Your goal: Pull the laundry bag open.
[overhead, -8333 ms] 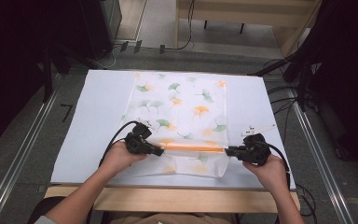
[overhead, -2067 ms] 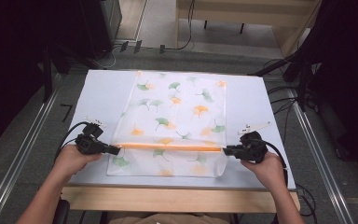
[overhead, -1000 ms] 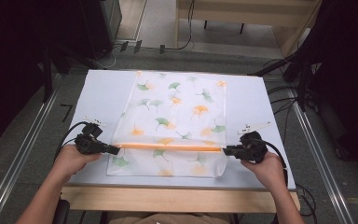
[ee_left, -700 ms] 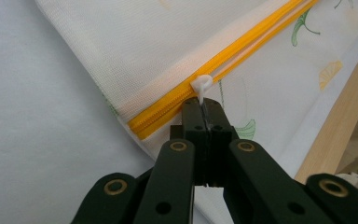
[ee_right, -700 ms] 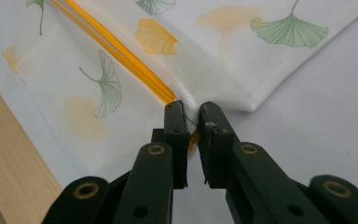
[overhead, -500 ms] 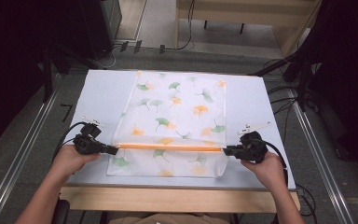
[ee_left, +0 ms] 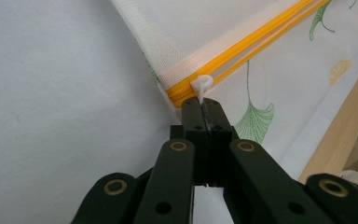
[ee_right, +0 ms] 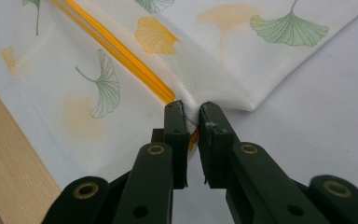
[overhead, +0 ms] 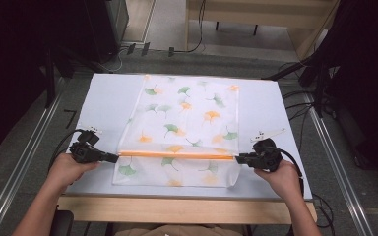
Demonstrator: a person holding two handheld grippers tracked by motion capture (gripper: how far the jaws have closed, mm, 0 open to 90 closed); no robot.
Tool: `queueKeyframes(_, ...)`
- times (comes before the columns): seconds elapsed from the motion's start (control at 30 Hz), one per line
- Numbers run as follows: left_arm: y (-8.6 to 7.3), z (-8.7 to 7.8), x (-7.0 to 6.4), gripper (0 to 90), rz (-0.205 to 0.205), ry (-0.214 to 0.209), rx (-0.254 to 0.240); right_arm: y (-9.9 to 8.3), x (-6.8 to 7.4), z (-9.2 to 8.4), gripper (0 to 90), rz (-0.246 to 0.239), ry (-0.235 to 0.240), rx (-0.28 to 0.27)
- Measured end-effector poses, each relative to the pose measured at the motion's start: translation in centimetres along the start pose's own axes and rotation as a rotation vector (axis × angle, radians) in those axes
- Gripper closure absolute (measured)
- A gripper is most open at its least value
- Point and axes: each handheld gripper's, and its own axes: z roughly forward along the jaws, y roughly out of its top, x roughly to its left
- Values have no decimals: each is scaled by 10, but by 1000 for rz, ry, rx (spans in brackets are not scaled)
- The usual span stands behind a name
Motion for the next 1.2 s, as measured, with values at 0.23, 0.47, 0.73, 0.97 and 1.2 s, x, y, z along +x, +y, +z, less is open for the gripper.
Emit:
queueKeyframes(0.23,-1,0,1,900,-6,-3,-3,0,0,0,839,-2,0,-1)
queueKeyframes(0.47,-5,-3,8,900,-27,0,-2,0,-1,0,839,-1,3,0)
queueKeyframes(0.73,-5,-2,7,900,-25,3,-1,0,-1,3,837,0,5,11)
queueKeyframes(0.97,-4,1,6,900,-18,12,15,-3,-3,5,830,9,1,22)
queueKeyframes(1.2,-3,5,4,900,-21,4,21,-7,-7,10,815,28,3,39)
